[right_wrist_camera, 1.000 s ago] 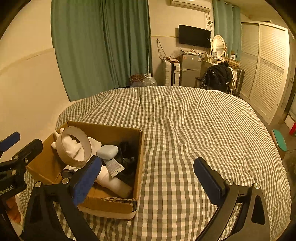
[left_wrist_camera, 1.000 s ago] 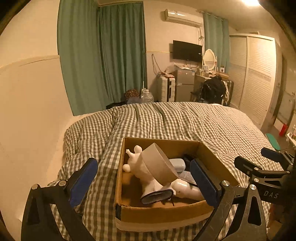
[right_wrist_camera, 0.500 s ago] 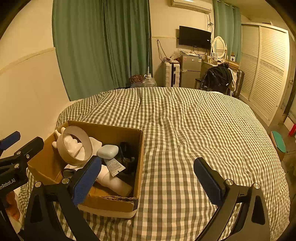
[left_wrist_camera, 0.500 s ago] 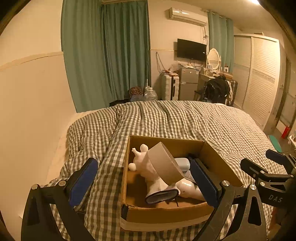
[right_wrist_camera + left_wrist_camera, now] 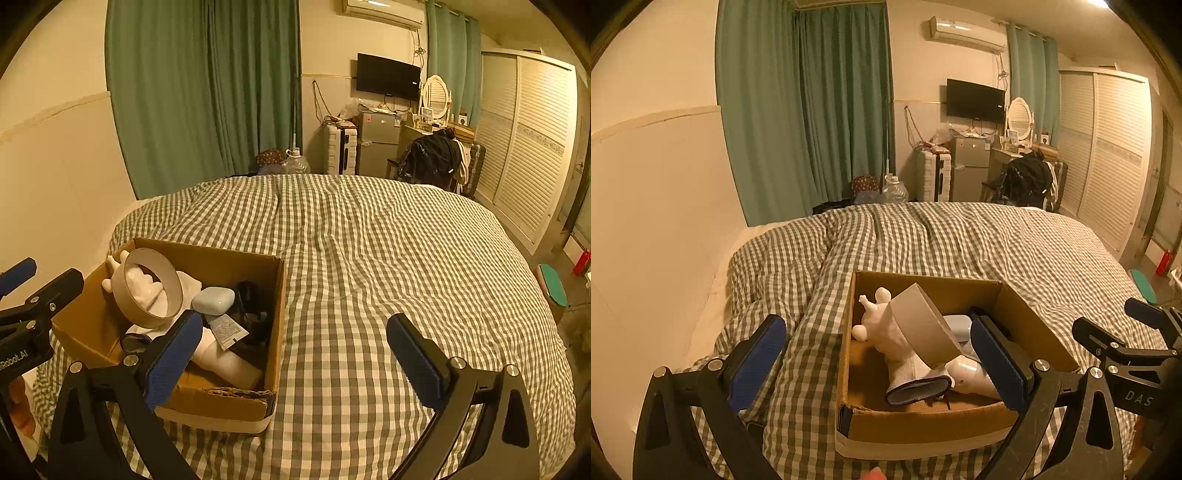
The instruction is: Organize objects
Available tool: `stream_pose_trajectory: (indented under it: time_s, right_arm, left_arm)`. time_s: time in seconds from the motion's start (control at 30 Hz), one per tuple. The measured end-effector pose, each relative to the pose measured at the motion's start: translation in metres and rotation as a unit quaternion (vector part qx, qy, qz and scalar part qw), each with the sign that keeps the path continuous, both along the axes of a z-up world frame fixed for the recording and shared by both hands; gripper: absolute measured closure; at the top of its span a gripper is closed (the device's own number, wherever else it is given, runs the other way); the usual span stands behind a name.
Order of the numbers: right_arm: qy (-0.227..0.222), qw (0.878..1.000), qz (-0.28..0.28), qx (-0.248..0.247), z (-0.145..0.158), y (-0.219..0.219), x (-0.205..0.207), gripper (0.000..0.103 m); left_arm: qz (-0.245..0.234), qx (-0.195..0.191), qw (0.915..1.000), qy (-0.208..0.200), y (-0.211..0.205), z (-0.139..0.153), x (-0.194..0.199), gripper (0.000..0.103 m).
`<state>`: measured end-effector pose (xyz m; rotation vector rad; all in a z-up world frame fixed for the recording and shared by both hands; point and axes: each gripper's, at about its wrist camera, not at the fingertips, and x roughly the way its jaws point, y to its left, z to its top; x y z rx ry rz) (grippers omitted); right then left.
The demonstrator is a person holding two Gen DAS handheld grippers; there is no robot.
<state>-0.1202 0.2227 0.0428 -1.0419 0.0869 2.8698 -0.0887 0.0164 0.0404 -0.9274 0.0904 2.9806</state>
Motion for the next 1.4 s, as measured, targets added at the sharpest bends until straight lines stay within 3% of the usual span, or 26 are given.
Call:
stream_pose_trajectory:
  time_s: [1.4]
  right_arm:
    - [-0.003, 1.0, 0.01, -0.002, -0.008, -0.013, -0.001, 0.003]
  left_arm:
    - [0.0, 0.0, 1.0, -0.001, 0.001, -0.006, 0.004, 0.0]
